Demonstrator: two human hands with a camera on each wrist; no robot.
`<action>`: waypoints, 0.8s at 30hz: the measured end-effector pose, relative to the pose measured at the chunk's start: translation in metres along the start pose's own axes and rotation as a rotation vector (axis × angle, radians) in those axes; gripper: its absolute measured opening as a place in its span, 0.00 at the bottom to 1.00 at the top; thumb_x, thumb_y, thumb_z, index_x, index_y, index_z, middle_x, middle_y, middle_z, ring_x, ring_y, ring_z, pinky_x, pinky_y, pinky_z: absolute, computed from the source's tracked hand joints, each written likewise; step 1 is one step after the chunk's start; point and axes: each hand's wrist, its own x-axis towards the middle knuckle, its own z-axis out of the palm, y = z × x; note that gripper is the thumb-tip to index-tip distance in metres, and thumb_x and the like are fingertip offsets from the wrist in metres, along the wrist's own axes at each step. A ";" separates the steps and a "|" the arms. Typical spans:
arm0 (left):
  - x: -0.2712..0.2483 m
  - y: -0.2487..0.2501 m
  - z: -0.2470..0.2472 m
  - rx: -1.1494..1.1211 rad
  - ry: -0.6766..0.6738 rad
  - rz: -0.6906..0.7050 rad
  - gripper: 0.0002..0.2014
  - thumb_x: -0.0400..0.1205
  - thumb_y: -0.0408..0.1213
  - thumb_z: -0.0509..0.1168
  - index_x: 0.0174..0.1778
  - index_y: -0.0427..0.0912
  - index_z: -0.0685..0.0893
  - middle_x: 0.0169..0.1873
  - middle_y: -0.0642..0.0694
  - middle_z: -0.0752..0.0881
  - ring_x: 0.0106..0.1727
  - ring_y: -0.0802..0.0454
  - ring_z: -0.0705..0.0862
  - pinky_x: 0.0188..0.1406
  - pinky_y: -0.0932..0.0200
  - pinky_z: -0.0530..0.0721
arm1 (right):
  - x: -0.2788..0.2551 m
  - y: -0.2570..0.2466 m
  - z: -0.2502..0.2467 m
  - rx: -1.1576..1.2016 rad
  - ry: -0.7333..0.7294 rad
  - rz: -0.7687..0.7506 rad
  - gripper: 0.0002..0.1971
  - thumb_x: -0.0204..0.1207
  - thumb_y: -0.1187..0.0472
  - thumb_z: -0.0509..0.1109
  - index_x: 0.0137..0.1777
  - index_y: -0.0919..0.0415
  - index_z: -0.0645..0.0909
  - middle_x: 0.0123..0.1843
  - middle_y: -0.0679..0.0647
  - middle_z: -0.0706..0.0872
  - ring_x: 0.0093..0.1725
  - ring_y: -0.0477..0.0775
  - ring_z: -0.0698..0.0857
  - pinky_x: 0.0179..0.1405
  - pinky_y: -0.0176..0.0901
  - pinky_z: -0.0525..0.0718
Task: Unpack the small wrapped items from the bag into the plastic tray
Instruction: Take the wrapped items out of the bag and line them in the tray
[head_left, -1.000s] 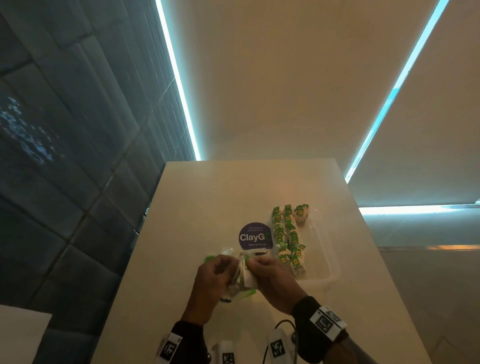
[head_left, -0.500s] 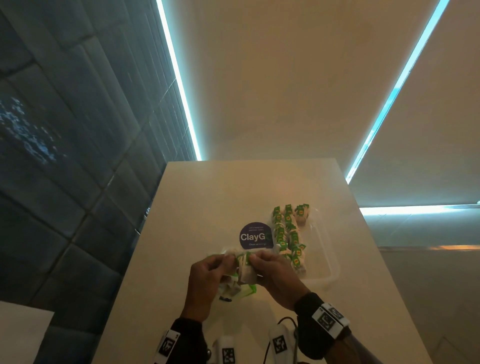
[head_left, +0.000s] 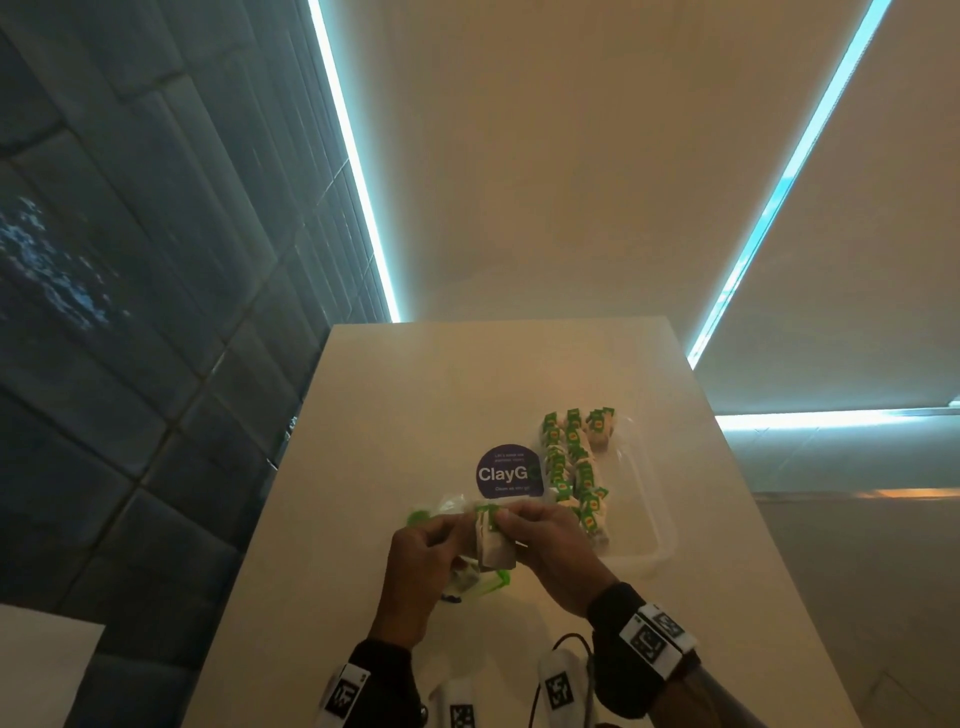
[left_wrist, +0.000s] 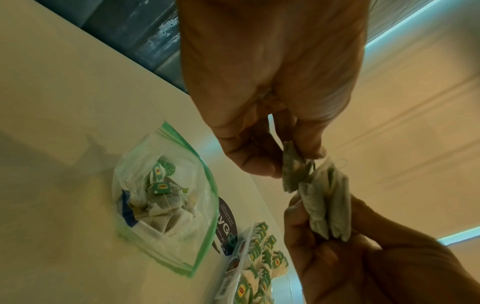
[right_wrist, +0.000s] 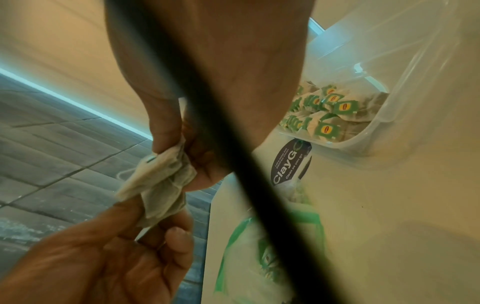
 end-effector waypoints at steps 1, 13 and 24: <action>-0.001 0.001 0.000 -0.002 -0.007 -0.007 0.07 0.80 0.42 0.70 0.46 0.47 0.93 0.37 0.43 0.92 0.43 0.40 0.91 0.43 0.42 0.91 | 0.000 -0.001 0.001 -0.026 -0.003 -0.005 0.18 0.75 0.59 0.70 0.55 0.76 0.83 0.55 0.64 0.87 0.56 0.62 0.86 0.58 0.54 0.86; 0.002 0.001 -0.002 -0.002 0.002 -0.022 0.06 0.80 0.37 0.71 0.44 0.47 0.94 0.38 0.45 0.93 0.43 0.45 0.90 0.44 0.48 0.90 | 0.002 0.003 0.000 -0.145 0.058 -0.070 0.12 0.78 0.65 0.69 0.54 0.77 0.84 0.49 0.63 0.88 0.50 0.58 0.87 0.52 0.49 0.88; -0.001 0.006 0.002 0.046 -0.076 -0.089 0.08 0.82 0.42 0.68 0.42 0.50 0.94 0.39 0.41 0.92 0.43 0.41 0.91 0.44 0.37 0.89 | 0.008 0.008 0.002 -0.276 0.223 -0.134 0.02 0.76 0.68 0.73 0.46 0.68 0.84 0.43 0.58 0.89 0.44 0.52 0.88 0.44 0.43 0.88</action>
